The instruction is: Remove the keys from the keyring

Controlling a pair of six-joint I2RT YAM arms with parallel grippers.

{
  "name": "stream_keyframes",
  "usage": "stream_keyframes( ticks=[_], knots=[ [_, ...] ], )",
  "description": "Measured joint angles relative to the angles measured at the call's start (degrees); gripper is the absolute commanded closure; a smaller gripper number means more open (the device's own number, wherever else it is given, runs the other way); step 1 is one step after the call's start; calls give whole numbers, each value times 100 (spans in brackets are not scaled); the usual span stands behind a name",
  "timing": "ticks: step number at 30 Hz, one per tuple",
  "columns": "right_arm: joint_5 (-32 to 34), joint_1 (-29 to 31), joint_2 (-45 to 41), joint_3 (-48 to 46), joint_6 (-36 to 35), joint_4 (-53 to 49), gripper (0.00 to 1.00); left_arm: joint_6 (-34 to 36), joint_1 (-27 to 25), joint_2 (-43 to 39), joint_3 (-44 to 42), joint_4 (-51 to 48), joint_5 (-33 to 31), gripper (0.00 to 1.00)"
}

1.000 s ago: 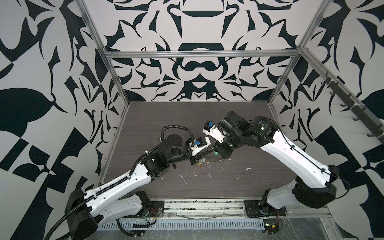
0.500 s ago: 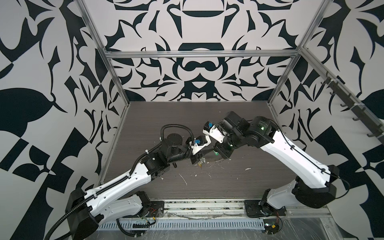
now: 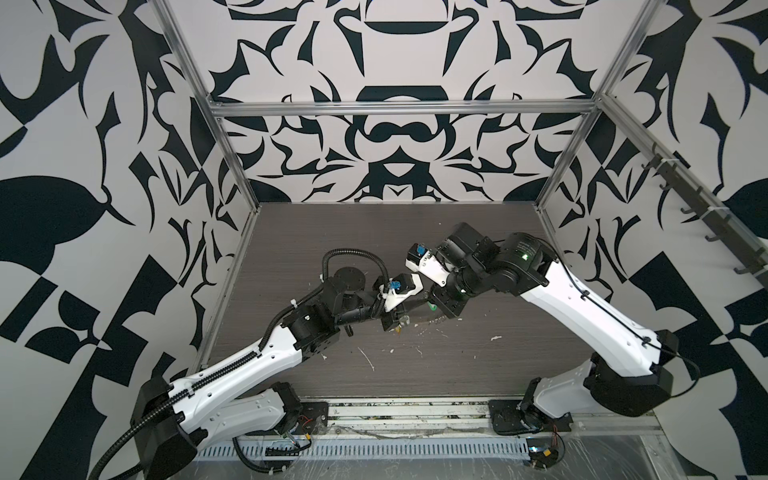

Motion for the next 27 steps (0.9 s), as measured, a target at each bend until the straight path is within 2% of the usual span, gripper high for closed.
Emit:
stream_keyframes(
  ticks=[13, 19, 27],
  knots=[
    [24, 0, 55, 0, -20, -98, 100, 33, 0, 2, 0, -44, 66, 78],
    [22, 0, 55, 0, -20, -96, 100, 76, 0, 2, 0, -83, 101, 68],
    [22, 0, 55, 9, -24, -107, 100, 118, 0, 20, 0, -160, 138, 70]
  ],
)
